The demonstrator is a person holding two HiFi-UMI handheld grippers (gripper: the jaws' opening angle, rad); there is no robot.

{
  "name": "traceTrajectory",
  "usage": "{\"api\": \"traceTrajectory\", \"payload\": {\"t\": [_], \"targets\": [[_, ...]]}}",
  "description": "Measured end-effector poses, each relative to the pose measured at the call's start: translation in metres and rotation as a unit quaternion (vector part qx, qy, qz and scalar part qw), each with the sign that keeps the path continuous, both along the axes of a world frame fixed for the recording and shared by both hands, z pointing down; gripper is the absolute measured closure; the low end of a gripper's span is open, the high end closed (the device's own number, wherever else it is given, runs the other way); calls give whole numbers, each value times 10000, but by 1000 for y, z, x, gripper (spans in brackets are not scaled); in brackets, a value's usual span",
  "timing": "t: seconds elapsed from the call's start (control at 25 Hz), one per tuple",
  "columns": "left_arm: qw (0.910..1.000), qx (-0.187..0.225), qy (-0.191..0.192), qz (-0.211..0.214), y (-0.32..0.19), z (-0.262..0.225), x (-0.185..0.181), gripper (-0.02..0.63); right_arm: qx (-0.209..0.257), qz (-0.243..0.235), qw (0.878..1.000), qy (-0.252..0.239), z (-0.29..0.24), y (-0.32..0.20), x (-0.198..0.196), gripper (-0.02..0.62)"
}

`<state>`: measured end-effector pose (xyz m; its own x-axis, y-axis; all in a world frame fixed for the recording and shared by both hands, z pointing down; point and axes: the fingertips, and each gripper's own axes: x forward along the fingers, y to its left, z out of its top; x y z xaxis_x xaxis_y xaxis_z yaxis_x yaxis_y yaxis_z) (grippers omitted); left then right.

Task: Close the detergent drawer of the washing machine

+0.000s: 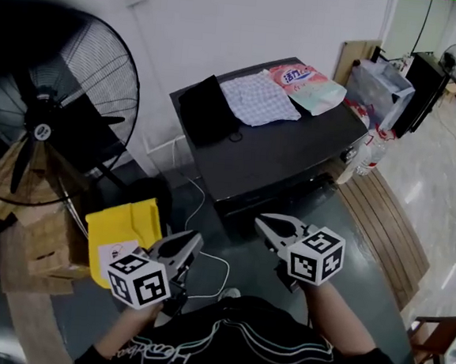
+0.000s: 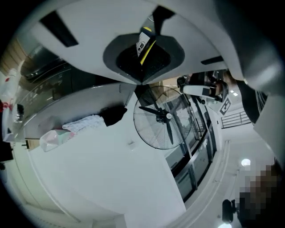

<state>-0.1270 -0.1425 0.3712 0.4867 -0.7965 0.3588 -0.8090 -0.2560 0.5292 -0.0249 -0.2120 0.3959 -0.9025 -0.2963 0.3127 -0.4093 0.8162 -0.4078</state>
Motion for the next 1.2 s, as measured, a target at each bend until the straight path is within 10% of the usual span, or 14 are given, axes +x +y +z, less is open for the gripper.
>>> {"api": "traceTrajectory", "payload": {"t": [0.48,1.2], "targets": [[9942,1021,-44,349,72,-86,78,575,1082,-793,9871,-871,-125,113,49,569],[9861,1574,-217,477,156,-127,154,574,1224,-818,9820,-1183,-147,199,111,569]]}}
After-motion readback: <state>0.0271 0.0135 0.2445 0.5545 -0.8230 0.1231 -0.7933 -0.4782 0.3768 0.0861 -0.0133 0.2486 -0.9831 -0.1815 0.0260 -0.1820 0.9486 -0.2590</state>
